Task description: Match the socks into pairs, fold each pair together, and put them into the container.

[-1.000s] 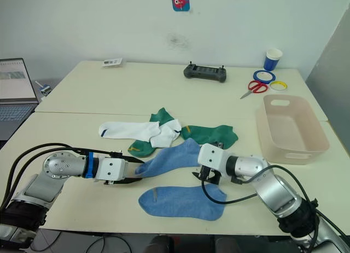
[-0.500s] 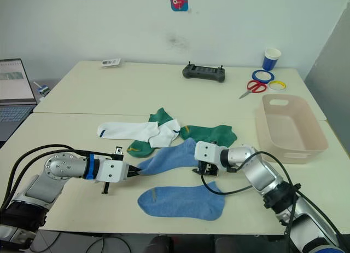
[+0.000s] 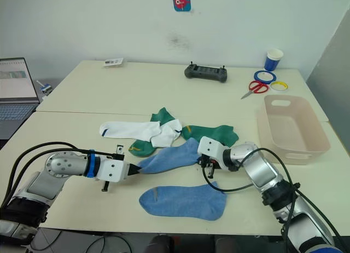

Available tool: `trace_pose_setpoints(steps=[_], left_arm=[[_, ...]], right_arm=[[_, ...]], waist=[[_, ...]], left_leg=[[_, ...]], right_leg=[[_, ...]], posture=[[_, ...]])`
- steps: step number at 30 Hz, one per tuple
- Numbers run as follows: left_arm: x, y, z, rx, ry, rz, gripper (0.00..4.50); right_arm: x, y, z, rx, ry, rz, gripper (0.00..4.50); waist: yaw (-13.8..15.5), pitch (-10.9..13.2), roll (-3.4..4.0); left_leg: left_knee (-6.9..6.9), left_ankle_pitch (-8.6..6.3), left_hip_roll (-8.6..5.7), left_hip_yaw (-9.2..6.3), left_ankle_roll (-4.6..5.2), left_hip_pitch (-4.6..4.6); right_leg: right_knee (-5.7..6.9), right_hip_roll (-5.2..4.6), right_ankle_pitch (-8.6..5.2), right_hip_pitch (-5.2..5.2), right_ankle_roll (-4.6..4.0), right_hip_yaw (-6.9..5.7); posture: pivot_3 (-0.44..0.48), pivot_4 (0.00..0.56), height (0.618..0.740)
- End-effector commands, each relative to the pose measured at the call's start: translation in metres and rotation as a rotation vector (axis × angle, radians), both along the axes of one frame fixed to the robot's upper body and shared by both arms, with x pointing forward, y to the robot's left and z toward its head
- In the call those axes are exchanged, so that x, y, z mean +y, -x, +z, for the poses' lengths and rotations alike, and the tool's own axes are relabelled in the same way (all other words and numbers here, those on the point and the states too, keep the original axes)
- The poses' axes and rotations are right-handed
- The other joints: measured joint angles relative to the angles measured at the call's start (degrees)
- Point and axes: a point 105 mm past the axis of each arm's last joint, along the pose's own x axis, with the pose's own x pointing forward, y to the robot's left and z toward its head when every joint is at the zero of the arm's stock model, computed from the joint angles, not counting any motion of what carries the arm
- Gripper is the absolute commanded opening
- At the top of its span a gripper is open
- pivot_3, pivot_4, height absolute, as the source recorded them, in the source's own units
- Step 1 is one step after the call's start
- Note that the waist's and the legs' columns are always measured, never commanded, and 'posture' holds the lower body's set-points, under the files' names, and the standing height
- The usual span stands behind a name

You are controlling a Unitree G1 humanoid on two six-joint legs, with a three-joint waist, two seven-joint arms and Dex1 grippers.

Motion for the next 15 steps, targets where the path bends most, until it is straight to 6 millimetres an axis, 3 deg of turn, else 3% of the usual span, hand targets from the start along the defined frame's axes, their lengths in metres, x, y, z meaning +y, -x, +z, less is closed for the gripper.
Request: trace_pose_setpoints(steps=[1,6,10,15], left_arm=[[-0.011,0.002,0.018,0.065,0.061,-0.015,0.00],[-0.028,0.020,0.042,0.269,0.093,-0.053,0.00],[-0.033,0.037,0.053,0.431,0.100,-0.075,0.00],[-0.031,0.053,0.051,0.635,0.116,-0.041,0.00]], right_arm=[[-0.003,0.016,0.030,-0.044,-0.078,0.016,0.02],[-0.015,0.054,0.057,-0.019,-0.158,-0.005,0.02],[-0.022,0.085,0.067,0.067,-0.209,-0.027,0.02],[-0.031,0.101,0.074,0.152,-0.234,-0.080,0.02]], waist=[[-0.10,0.00,0.00],[-0.27,0.01,0.00],[-0.31,0.01,0.00],[-0.78,0.02,0.01]], left_leg=[[0.00,0.00,0.00,0.00,0.00,-0.05],[-0.02,-0.01,0.01,-0.07,0.01,-0.08],[-0.03,0.00,0.02,-0.11,0.00,-0.04],[-0.02,0.00,0.03,-0.04,0.00,0.03]], right_leg=[[0.00,0.00,0.00,-0.03,0.00,0.00],[0.00,0.01,-0.02,-0.06,0.02,-0.05],[0.00,0.03,-0.03,-0.02,0.03,-0.07],[0.00,0.04,-0.05,0.00,0.02,-0.01]], posture=[[0.000,0.150,0.740],[0.000,0.150,0.740],[0.000,0.150,0.740],[0.000,0.150,0.740]])
